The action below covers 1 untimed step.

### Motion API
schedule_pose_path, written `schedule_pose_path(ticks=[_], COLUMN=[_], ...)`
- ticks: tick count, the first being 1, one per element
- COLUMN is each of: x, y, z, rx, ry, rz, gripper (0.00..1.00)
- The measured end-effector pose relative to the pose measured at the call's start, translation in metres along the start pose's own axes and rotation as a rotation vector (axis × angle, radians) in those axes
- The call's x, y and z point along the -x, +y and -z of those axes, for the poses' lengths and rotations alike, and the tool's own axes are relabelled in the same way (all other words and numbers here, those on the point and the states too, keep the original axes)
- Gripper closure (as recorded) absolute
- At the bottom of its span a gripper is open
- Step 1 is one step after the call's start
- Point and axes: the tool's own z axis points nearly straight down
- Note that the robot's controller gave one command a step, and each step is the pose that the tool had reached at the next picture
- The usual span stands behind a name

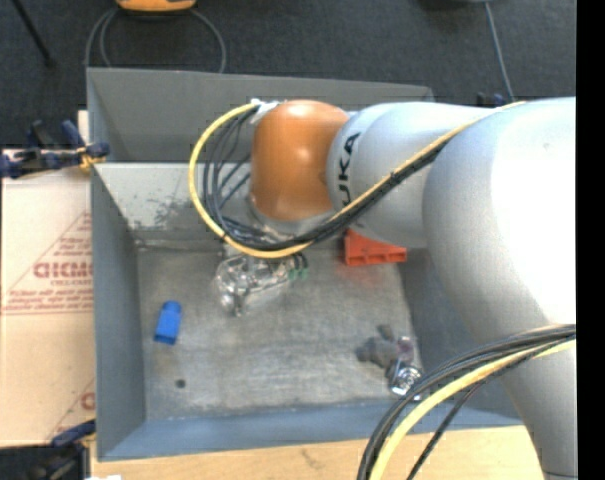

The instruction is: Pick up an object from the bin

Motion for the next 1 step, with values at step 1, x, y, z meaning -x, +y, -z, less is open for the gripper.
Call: schedule_pose_path(ticks=[1], x=[0.0052], y=[0.0064], z=[0.1394], rx=[-0.005], ry=[-0.004], rz=[0.153], gripper=[1.00])
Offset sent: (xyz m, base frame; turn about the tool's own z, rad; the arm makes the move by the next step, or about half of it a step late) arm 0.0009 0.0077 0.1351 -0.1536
